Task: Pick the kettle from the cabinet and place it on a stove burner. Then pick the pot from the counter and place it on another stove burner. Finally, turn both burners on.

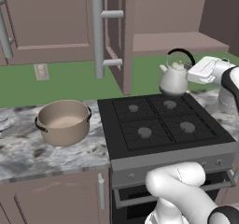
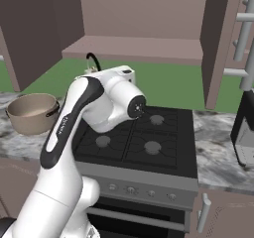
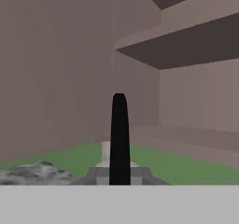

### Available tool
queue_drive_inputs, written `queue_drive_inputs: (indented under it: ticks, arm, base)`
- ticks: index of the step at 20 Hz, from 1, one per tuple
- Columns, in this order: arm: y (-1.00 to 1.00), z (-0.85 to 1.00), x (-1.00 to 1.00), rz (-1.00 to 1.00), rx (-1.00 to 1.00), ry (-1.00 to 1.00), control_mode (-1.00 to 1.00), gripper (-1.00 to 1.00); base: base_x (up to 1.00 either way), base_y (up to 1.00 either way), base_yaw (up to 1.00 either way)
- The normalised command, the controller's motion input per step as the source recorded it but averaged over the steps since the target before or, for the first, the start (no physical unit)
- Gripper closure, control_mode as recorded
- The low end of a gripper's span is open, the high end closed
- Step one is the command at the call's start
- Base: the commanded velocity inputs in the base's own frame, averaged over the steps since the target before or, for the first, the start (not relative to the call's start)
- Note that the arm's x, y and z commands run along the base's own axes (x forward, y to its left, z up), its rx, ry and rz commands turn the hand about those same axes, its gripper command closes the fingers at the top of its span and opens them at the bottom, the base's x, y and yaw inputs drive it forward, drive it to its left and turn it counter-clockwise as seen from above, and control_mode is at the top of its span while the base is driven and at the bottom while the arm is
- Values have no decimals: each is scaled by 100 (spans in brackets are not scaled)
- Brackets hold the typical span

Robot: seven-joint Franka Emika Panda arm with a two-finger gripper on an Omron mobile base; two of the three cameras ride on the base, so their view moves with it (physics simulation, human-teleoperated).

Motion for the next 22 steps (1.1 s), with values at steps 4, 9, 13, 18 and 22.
queue_drive_inputs:
  ticks: [4, 9, 13, 18, 22]
  arm:
    - [19, -28, 0, 7, 0, 0, -100, 100]
    - [7, -24, 0, 4, 0, 0, -100, 100]
    - [0, -17, 10, 0, -1, 0, -100, 100]
    - [3, -21, 26, 0, -1, 0, -100, 100]
    - [3, -26, 28, 0, 0, 0, -100, 100]
  base:
    - [0, 0, 0]
    - [0, 0, 0]
    - [0, 0, 0]
    - [0, 0, 0]
    - [0, 0, 0]
